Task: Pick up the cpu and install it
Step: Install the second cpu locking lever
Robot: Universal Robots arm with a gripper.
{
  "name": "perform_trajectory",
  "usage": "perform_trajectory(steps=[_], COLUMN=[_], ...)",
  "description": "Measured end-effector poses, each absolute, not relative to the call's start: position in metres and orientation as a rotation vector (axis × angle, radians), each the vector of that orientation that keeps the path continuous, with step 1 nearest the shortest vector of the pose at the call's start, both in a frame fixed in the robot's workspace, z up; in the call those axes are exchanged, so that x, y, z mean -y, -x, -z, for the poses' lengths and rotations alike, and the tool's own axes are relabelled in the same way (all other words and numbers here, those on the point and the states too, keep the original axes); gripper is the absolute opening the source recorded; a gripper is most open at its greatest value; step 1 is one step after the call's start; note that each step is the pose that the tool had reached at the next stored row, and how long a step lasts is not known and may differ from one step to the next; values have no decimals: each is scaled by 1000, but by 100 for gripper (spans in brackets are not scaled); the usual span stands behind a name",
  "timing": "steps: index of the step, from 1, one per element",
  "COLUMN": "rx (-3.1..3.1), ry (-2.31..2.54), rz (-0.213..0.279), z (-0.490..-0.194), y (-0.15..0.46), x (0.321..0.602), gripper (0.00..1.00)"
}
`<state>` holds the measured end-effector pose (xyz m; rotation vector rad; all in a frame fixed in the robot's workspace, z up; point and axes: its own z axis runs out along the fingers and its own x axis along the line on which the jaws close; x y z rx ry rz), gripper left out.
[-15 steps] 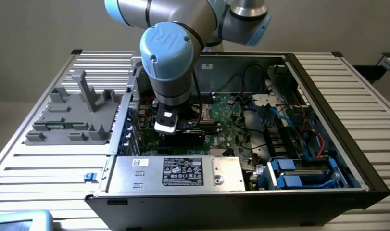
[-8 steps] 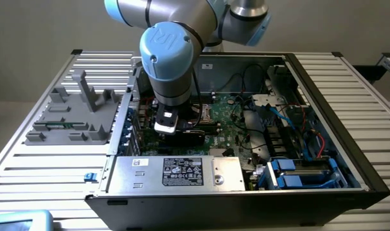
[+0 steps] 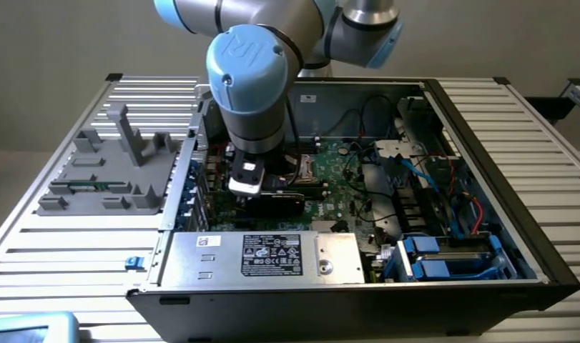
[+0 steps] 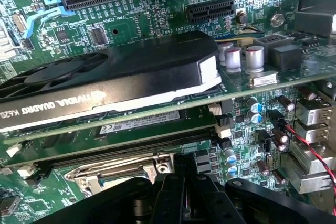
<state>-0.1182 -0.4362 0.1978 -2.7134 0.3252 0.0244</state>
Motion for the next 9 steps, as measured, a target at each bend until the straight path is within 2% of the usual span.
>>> perform_trajectory(steps=[9], rx=[-325], ry=[2713], rz=[-24], z=[-220], y=[118], x=[436], gripper=[11])
